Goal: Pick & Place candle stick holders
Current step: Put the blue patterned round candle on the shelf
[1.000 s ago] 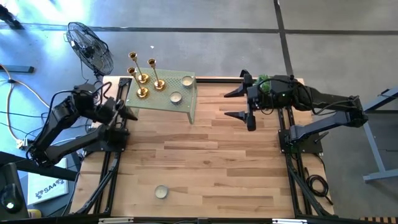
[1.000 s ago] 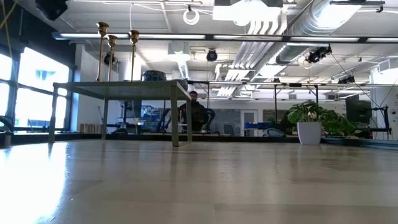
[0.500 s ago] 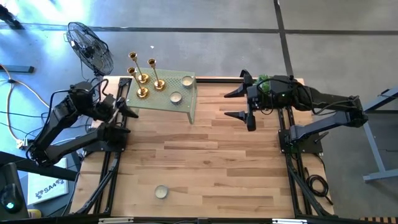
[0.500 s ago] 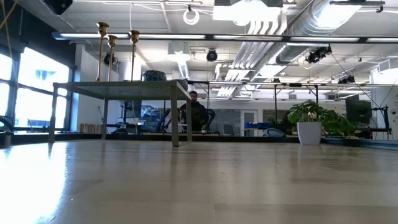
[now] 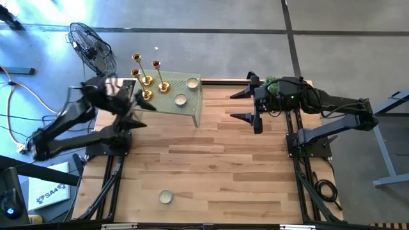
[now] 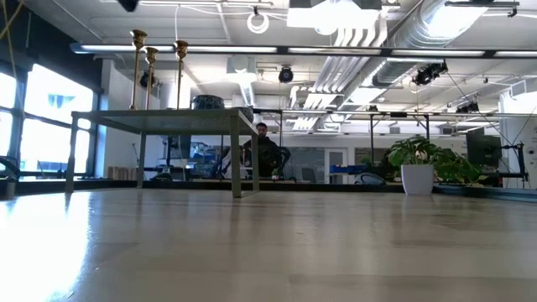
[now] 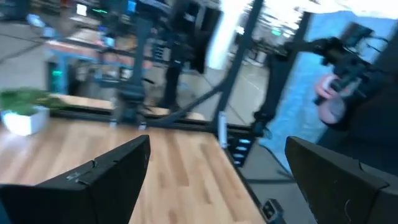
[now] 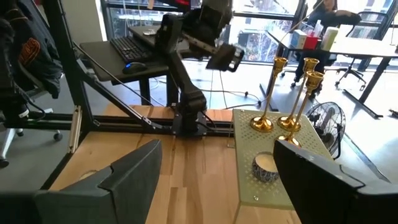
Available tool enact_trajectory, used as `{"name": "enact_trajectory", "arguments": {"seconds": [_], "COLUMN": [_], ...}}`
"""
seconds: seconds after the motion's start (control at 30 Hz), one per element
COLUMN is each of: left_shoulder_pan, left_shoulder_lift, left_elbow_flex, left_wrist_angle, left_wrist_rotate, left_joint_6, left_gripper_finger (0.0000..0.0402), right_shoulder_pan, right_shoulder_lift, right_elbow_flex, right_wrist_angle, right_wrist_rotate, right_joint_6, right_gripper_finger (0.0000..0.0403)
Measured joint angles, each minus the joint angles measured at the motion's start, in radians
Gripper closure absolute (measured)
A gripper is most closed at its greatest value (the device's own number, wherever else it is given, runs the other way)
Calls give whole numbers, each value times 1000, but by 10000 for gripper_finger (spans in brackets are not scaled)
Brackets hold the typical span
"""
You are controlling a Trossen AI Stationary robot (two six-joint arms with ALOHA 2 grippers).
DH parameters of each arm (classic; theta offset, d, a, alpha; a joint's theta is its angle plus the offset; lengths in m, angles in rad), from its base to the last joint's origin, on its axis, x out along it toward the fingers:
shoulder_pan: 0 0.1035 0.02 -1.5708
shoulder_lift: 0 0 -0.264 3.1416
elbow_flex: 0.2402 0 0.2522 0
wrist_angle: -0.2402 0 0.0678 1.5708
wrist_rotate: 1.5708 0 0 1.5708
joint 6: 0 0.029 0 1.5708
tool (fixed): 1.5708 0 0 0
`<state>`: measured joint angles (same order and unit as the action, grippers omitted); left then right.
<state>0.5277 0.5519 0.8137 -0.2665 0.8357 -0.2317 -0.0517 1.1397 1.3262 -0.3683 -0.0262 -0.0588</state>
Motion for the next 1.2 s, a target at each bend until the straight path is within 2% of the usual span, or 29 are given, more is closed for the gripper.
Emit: {"name": "enact_trajectory", "arguments": {"seconds": [0.07,0.2,0.33,0.53,0.67,0.77,0.87,1.07,1.2], "left_shoulder_pan": [-103,-344,-573,-846,-994,-1065,-1091,-1092,-1091], "left_shoulder_lift": [54,143,202,251,295,330,361,394,410], "left_elbow_flex": [-9,-9,-9,77,151,177,174,175,175], "left_wrist_angle": [58,63,-8,-246,-374,-467,-550,-570,-567], "left_wrist_rotate": [-41,-174,-383,-773,-952,-982,-950,-866,-853], "left_joint_6": [4,108,155,41,-67,-144,-215,-233,-421], "left_gripper_finger": [34,34,34,34,34,34,34,34,34], "right_shoulder_pan": [0,0,7,20,20,20,20,20,20], "right_shoulder_lift": [0,0,0,0,0,0,0,0,0], "right_elbow_flex": [0,0,0,0,0,0,0,0,0], "right_wrist_angle": [0,-1,-7,-13,-22,-31,-44,-82,-95], "right_wrist_rotate": [-7,-10,-13,-12,-11,-11,-11,-19,-62], "right_joint_6": [17,44,44,33,11,7,-3,-2,-2], "right_gripper_finger": [100,100,100,100,100,100,100,100,100]}}
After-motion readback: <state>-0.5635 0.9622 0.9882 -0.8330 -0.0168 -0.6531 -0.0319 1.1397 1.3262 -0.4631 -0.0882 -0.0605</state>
